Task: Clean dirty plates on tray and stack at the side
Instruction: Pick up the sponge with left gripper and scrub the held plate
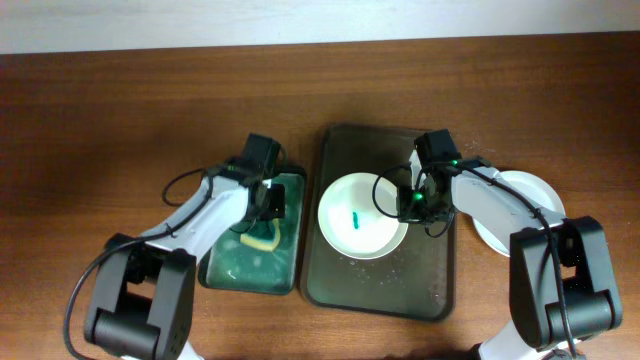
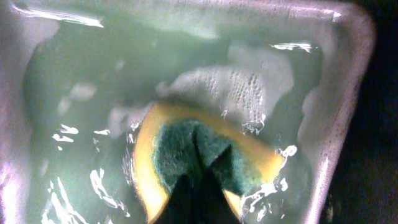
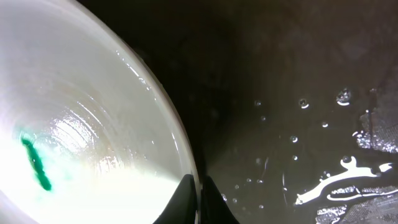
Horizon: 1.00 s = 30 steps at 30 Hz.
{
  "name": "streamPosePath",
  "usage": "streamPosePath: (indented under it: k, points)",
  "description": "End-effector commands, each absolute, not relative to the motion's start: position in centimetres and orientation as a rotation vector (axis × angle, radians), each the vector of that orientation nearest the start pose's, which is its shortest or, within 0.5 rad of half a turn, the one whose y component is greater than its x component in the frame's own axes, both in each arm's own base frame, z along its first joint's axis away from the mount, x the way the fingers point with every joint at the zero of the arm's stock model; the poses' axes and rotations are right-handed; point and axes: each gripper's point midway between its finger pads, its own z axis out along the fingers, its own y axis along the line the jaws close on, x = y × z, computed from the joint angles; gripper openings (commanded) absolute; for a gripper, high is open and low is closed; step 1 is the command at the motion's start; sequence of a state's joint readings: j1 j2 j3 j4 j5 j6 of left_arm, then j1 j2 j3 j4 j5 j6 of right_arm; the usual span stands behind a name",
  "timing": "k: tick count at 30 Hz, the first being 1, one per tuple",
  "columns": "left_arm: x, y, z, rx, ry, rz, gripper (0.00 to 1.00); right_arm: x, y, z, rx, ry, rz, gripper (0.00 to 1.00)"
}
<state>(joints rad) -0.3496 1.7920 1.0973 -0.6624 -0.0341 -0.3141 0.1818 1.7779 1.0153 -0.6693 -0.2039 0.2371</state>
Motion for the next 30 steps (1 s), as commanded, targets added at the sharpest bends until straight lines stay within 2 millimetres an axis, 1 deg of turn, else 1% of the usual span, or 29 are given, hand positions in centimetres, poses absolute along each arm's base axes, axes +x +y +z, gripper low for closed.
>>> streamPosePath:
  k: [1,2,3,4,5,6,7,9,10,11,12,13,14,16,17,19,20,21,22,24,25,27,28,29,30]
  points:
    - [34.6,-12.1,5.4,0.058,2.961,-0.061,0.26,31.4,8.8,0.4,0.094,3.038,0.325,0.04]
    - [34.3,-12.4,6.1,0.093,2.984,-0.077,0.36,31.4,8.8,0.4,0.094,3.038,0.325,0.04]
    - [33.4,-12.6,6.7,0.099,3.028,-0.103,0.44,31.4,8.8,0.4,0.094,3.038,0.325,0.04]
    - [32.7,-12.6,6.6,0.101,3.059,-0.115,0.50,31.4,8.8,0.4,0.095,3.039,0.325,0.05]
    - [31.6,-12.3,6.4,0.101,3.105,-0.096,0.52,31.4,8.8,0.4,0.095,3.039,0.325,0.04]
    - [30.7,-12.0,6.0,0.101,3.140,-0.080,0.52,31.4,8.8,0.4,0.095,3.039,0.325,0.05]
    - [29.9,-11.7,5.2,0.093,3.166,-0.066,0.49,31.4,8.8,0.4,0.094,3.038,0.325,0.05]
    - [28.8,-11.3,3.2,0.075,3.183,-0.060,0.48,31.4,8.8,0.4,0.094,3.038,0.325,0.05]
    - [28.4,-11.3,1.4,0.076,3.170,-0.079,0.45,31.4,8.8,0.4,0.094,3.038,0.325,0.05]
    - [28.3,-11.3,0.2,0.077,3.152,-0.088,0.40,31.4,8.8,0.4,0.094,3.038,0.325,0.05]
    - [28.1,-11.2,-0.8,0.076,3.134,-0.097,0.24,31.4,8.8,0.4,0.094,3.039,0.325,0.05]
    - [28.1,-11.2,-1.3,0.077,3.122,-0.102,0.03,31.4,8.8,0.4,0.094,3.039,0.325,0.05]
    - [28.3,-11.2,-1.2,0.076,3.117,-0.105,0.00,31.4,8.8,0.4,0.094,3.039,0.325,0.05]
    - [29.2,-11.5,0.1,0.073,3.104,-0.109,0.00,31.3,8.8,0.4,0.095,3.039,0.325,0.05]
    - [29.9,-11.7,1.4,0.073,3.092,-0.115,0.00,31.2,8.8,0.4,0.096,3.045,0.324,0.05]
    - [31.6,-12.2,5.0,0.074,3.040,-0.131,0.00,31.0,8.8,0.4,0.097,3.054,0.321,0.05]
    - [32.5,-12.3,6.1,0.074,3.002,-0.126,0.00,31.0,8.8,0.4,0.098,3.053,0.321,0.05]
    - [32.9,-12.5,6.6,0.074,2.989,-0.137,0.00,31.0,8.8,0.4,0.112,3.054,0.321,0.05]
    - [32.8,-12.8,6.9,0.077,2.995,-0.164,0.00,30.9,8.7,0.4,0.154,3.058,0.317,0.05]
    - [32.8,-14.5,7.7,0.091,2.996,-0.303,0.00,30.8,8.7,0.3,0.266,3.063,0.320,0.05]
    - [33.3,-15.2,8.5,0.099,2.975,-0.353,0.00,30.8,8.7,0.4,0.312,3.062,0.325,0.04]
    - [34.3,-16.9,10.4,0.134,2.924,-0.444,0.00,30.8,9.3,0.5,0.323,3.059,0.382,0.04]
    - [34.8,-18.2,11.3,0.168,2.887,-0.490,0.00,30.8,9.5,0.5,0.318,3.061,0.392,0.04]
    - [35.2,-20.1,12.0,0.227,2.834,-0.528,0.00,30.7,9.5,0.5,0.288,3.064,0.390,0.04]
    - [35.2,-21.6,12.2,0.278,2.804,-0.546,0.00,30.6,9.5,0.5,0.280,3.067,0.388,0.04]
